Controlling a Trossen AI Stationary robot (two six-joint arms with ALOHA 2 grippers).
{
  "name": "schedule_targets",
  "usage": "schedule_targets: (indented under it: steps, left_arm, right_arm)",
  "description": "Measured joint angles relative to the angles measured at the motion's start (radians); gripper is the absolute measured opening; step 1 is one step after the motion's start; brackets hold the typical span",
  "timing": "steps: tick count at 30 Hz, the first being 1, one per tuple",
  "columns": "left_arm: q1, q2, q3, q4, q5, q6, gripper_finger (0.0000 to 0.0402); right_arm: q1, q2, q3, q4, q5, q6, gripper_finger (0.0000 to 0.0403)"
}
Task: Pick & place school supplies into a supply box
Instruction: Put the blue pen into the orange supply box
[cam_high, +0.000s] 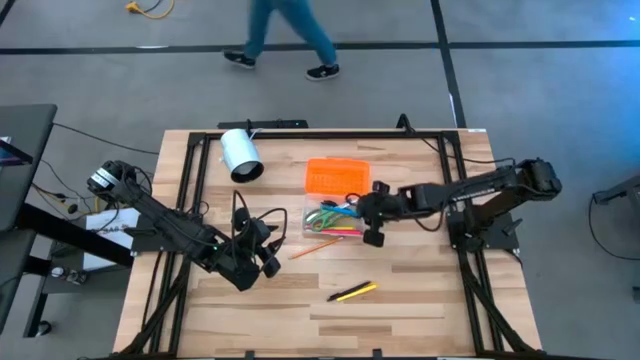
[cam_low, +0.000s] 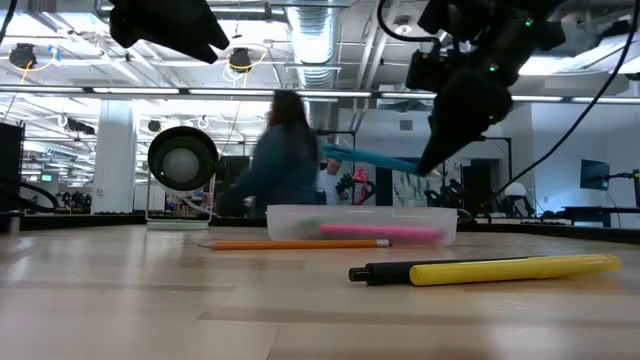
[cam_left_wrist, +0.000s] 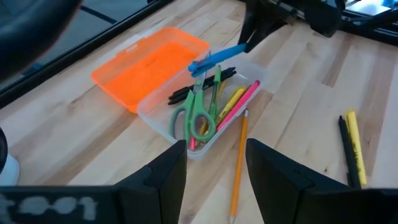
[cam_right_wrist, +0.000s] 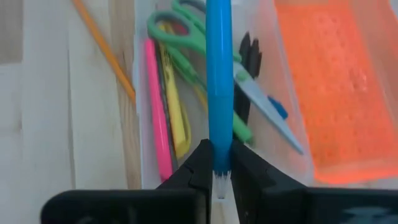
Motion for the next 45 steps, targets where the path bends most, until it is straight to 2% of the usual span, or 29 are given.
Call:
schedule_targets:
  steps: [9, 21, 27, 36, 45]
  left_arm:
    - [0.000, 0.000, 0.000, 0.000, -0.005, -0.013, 0.0153]
    - [0.001, 0.000, 0.000, 0.000, -0.044, -0.015, 0.0153]
    - [0.001, 0.000, 0.000, 0.000, -0.045, -0.015, 0.0153]
    - [-0.001, 0.000, 0.000, 0.000, -0.043, -0.021, 0.0153]
    - [-0.001, 0.000, 0.000, -0.002, -0.034, -0.019, 0.0153]
  right_arm:
    - [-0.025, 0.001, 0.000, 0.087, -0.028, -0.059, 0.0024]
    - [-0.048, 0.001, 0.000, 0.111, -0.027, -0.078, 0.0028]
    - [-0.074, 0.088, 0.008, 0.151, -0.081, -0.046, 0.0031]
    - [-0.041, 0.180, 0.046, 0.135, -0.076, -0.051, 0.0038]
    - [-0.041, 0.193, 0.050, 0.103, -0.077, -0.041, 0.0053]
